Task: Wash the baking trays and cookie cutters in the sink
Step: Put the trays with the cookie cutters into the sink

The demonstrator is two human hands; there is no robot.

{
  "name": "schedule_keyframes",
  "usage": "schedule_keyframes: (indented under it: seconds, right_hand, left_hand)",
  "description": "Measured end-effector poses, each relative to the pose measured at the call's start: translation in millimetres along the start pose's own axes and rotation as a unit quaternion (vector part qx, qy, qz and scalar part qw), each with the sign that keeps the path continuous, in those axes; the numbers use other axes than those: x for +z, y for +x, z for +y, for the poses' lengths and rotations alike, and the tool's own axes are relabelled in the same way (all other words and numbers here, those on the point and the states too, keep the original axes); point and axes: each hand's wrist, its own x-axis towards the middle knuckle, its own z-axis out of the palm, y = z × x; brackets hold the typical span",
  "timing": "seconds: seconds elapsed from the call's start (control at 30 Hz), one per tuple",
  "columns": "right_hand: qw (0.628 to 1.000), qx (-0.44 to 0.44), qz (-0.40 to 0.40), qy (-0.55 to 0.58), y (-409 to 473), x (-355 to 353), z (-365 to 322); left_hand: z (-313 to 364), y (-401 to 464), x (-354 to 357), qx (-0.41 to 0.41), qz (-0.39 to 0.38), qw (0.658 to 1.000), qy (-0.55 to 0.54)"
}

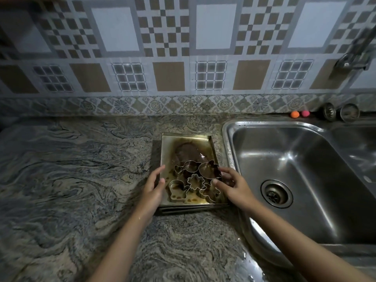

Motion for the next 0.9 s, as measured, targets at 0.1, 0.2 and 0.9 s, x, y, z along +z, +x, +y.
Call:
schedule_keyframes:
  seconds: [0.1,0.2,0.9]
  right_hand:
    - [0.999,0.005,0.018,0.046,2,5,-1]
    - [0.998,-0.002,0.043,0.040,-1,15,-4]
    - [0.981,-0.093,0.134,0.109,-90,-2,-58]
  left_hand:
    - [3,-2,2,-0.004,0.012,1.000,-0.017]
    - [7,-7,3,-0.009,0.010,1.000,-0.023]
    - [49,-49,-30,0.105,-0.180,0.969,-0.133]
